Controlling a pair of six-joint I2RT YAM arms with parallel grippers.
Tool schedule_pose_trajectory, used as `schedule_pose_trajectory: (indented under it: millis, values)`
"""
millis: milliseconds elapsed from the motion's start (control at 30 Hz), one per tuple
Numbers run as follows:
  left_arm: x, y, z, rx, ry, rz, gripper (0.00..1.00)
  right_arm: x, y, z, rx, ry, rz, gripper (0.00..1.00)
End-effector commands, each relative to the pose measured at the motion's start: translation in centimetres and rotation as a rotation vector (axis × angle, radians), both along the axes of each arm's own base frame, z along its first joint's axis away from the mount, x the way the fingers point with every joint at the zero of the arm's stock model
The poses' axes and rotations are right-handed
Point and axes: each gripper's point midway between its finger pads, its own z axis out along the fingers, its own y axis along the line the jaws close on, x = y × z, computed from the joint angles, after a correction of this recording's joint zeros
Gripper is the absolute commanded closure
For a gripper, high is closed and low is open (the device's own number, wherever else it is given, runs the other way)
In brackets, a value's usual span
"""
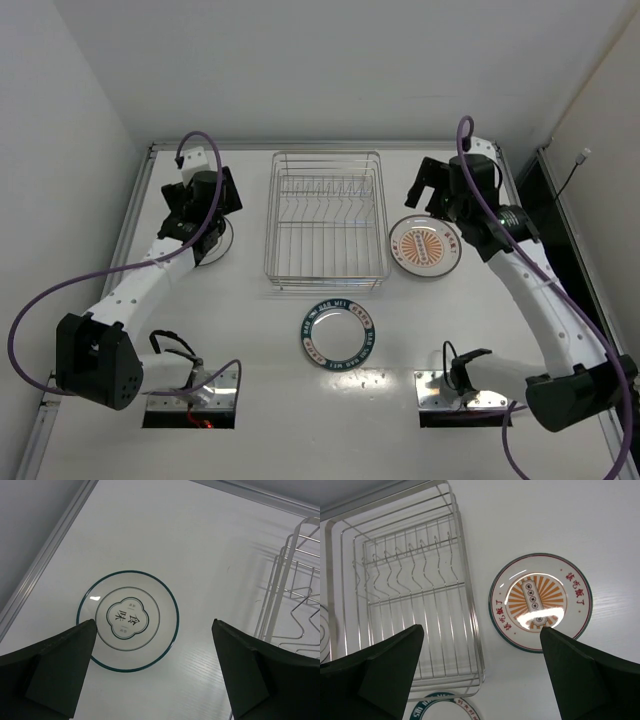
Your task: Load the plates into the dish rack
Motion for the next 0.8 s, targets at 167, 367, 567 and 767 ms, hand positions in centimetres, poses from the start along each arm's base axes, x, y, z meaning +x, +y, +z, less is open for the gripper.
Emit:
schedule_pose_trajectory:
  millis: [167,367,567,767]
  values:
    - [0.8,-1.0,1.0,-0.020,-0.045,-0.036,0.00,1.4,-6.9,-3.1,0.021,0.044,-0.159,0.00]
    - [0.9,-1.0,-0.5,-0.010,-0.008,-0.035,0.00,2.4,-10.4,-13.2,0.497,0.150,-0.242,0.00]
    - [1.3,-1.1,-0.5,-0.007,0.001,-0.035,0.00,1.8,-10.0,-21.7,0.578,0.327,-0.239,0.00]
    - [1.0,-1.1,-0.3,-0.007,0.001,-0.035,0.00,1.7,-9.6,-25.0,0.629,0.421,-0.299,0.07]
